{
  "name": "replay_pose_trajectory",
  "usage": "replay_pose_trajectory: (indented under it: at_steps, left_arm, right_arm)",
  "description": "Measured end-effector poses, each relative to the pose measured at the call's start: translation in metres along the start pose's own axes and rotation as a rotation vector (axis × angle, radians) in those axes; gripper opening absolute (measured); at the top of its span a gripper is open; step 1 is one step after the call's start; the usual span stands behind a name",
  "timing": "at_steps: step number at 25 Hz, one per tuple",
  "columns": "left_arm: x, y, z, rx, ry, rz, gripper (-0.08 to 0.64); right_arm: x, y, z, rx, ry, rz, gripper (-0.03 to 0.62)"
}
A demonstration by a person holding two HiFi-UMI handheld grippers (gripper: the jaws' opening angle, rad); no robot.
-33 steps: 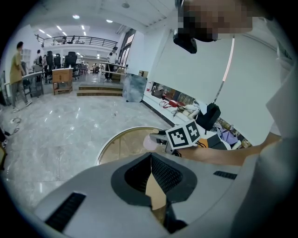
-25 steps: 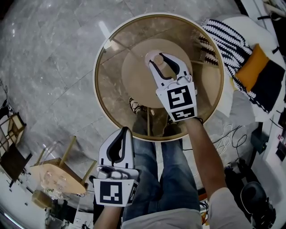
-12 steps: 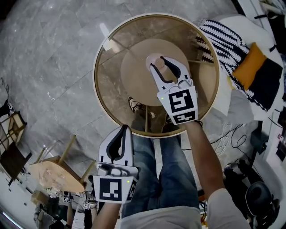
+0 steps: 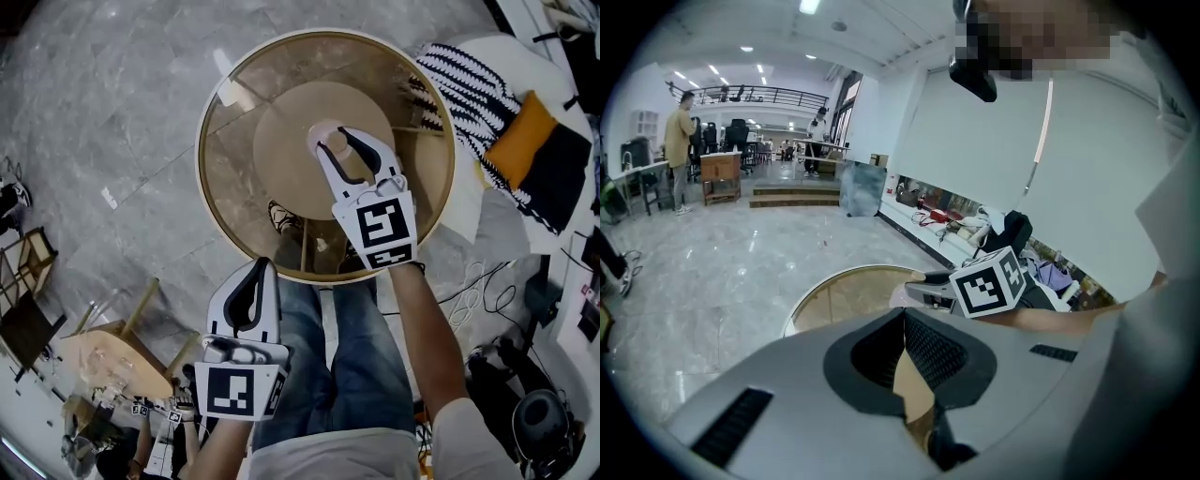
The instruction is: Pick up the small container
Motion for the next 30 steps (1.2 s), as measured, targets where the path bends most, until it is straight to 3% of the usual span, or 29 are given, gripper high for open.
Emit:
replay_pose_trajectory:
  at_steps: [30]
  left_arm:
    - [0.004, -0.019, 0.046, -0.005, 0.004, 0.032, 0.018]
  right_arm:
    - [0.067, -0.007, 0.005, 0.024, -0.058, 0.0, 0.147]
Point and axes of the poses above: the fingertips, and each gripper's own axes: x backward along the fingers, z to its right, y out of its underside, the point moved 7 cm from there along x, backward along the fingers
